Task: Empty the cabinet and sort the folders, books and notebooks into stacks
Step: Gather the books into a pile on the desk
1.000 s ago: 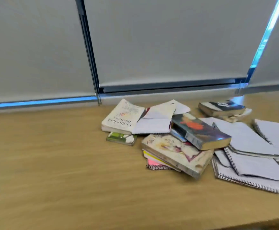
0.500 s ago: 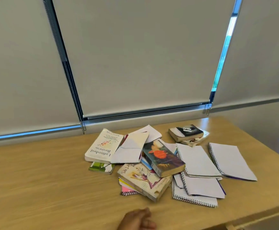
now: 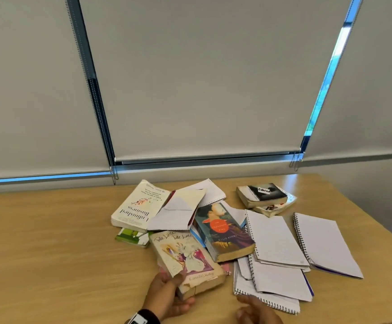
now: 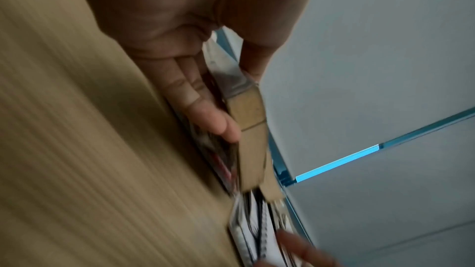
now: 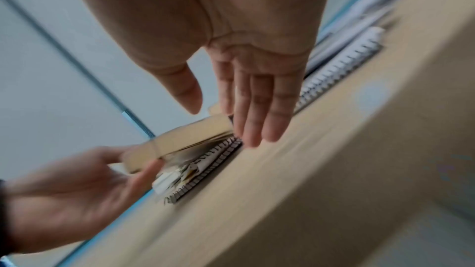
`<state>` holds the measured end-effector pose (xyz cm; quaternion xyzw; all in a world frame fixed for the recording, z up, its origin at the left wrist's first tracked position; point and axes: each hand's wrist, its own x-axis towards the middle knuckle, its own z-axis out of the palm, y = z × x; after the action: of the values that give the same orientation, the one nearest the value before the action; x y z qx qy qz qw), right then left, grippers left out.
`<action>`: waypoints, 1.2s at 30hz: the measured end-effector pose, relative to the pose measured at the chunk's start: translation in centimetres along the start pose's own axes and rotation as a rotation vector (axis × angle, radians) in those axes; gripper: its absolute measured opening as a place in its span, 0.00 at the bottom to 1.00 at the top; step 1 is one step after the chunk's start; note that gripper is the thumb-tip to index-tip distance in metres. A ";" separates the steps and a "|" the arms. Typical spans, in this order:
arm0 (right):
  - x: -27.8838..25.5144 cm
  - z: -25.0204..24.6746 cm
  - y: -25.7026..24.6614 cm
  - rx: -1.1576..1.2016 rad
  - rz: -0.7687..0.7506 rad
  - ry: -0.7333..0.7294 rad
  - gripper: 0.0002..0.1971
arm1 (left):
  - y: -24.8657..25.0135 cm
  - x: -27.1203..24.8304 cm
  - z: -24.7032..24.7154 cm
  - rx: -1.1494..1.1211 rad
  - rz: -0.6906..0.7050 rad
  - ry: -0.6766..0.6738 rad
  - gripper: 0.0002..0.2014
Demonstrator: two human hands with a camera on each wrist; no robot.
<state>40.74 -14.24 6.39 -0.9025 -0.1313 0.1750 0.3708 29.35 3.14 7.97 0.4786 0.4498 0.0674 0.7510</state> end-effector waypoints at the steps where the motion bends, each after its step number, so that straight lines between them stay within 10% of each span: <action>1: -0.8 -0.4 -0.3 -0.157 -0.096 -0.049 0.18 | 0.3 -0.5 -1.6 -0.008 -0.009 -0.006 0.16; 7: 4.3 0.3 -3.4 -0.656 -0.490 0.085 0.60 | -0.2 -1.9 -13.3 0.038 -0.021 -0.032 0.35; 13: 7.9 2.7 -4.1 -1.032 -0.597 -0.083 0.80 | -2.0 0.1 -21.1 0.270 0.036 0.074 0.17; 20: 4.8 1.5 -8.1 -1.311 -0.507 -0.308 0.36 | -3.3 2.8 -24.4 0.434 -0.008 0.065 0.10; 23: 4.4 1.6 -9.3 -1.368 -0.518 -0.342 0.33 | -3.2 3.3 -24.7 0.426 -0.002 0.020 0.07; 28: 3.7 1.3 -10.0 -1.304 -0.541 -0.289 0.29 | -3.3 2.3 -24.4 0.563 0.097 -0.022 0.36; 36: -0.9 2.3 -14.1 -0.883 -0.706 0.137 0.36 | -1.6 0.8 -25.1 0.695 0.185 -0.043 0.31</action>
<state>37.47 -3.37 15.16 -0.8826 -0.4614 -0.0899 0.0020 10.72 19.23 2.78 0.7453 0.3848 -0.0322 0.5435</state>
